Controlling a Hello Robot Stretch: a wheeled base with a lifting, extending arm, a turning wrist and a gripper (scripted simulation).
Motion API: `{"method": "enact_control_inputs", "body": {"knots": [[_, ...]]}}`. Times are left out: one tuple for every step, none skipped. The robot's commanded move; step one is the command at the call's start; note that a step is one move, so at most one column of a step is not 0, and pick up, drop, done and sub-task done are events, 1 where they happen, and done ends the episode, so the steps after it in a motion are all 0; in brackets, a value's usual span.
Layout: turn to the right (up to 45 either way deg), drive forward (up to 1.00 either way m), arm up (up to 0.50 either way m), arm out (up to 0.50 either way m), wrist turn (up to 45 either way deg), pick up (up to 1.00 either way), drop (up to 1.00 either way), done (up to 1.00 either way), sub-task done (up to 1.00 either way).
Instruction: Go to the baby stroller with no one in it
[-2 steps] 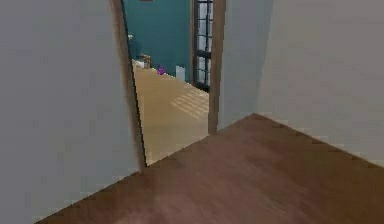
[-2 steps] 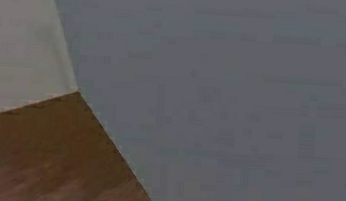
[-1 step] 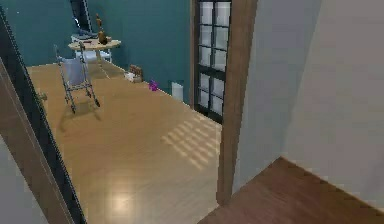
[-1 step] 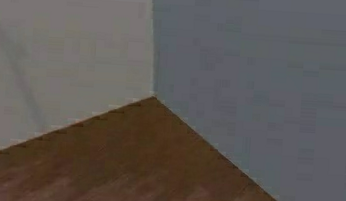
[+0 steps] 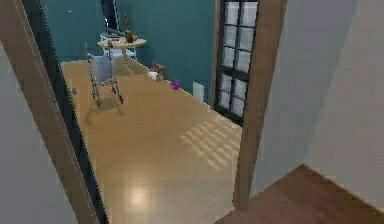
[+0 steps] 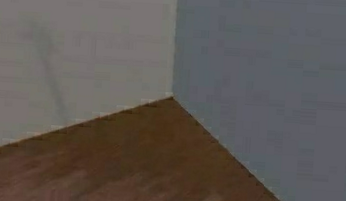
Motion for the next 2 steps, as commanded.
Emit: {"method": "enact_control_inputs", "body": {"knots": [[0.0,0.65,0.0,0.0,0.0,0.0,0.0,0.0,0.0],[-27.0,0.0,0.0,0.0,0.0,0.0,0.0,0.0,0.0]]}}
